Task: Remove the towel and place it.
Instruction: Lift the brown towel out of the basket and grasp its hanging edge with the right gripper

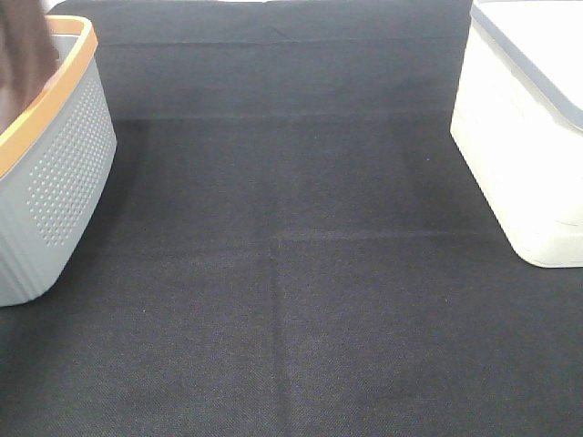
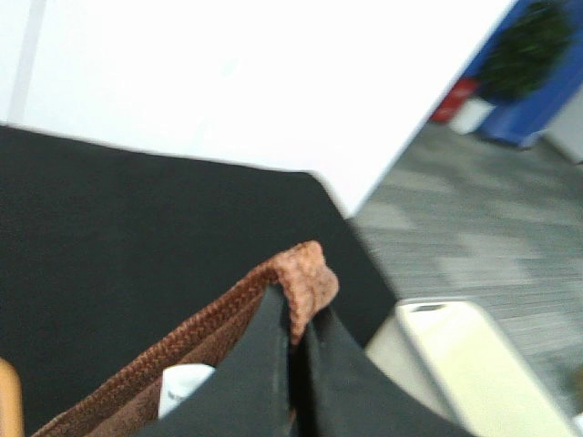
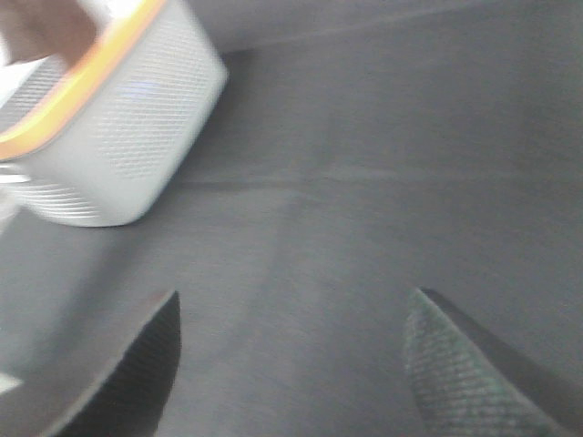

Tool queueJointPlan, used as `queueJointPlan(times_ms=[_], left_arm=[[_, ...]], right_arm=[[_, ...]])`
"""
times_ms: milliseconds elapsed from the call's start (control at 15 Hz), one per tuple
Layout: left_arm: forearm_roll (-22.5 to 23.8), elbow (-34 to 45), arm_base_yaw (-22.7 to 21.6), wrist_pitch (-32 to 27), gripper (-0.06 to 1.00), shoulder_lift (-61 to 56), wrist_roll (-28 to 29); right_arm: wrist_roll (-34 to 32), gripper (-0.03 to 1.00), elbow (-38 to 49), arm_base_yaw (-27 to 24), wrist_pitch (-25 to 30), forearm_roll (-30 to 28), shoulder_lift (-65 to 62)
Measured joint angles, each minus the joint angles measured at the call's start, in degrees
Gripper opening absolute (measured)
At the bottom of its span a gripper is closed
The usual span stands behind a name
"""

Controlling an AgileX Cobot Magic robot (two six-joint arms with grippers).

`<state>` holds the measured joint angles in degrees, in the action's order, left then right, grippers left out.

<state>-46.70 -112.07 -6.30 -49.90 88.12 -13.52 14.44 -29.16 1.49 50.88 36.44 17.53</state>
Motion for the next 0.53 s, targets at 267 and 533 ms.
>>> queueJointPlan(times_ms=[267, 533], left_arm=[[-13.69, 0.0, 2.58, 1.26, 0.0, 0.0, -6.13], [-12.26, 0.0, 10.14, 3.78, 0.0, 0.0, -8.08]], right_arm=[[16.1, 0.66, -6.65, 3.44, -2.41, 11.8, 14.15], [21.26, 0.66, -15.3, 8.82, -2.52, 12.2, 26.07]])
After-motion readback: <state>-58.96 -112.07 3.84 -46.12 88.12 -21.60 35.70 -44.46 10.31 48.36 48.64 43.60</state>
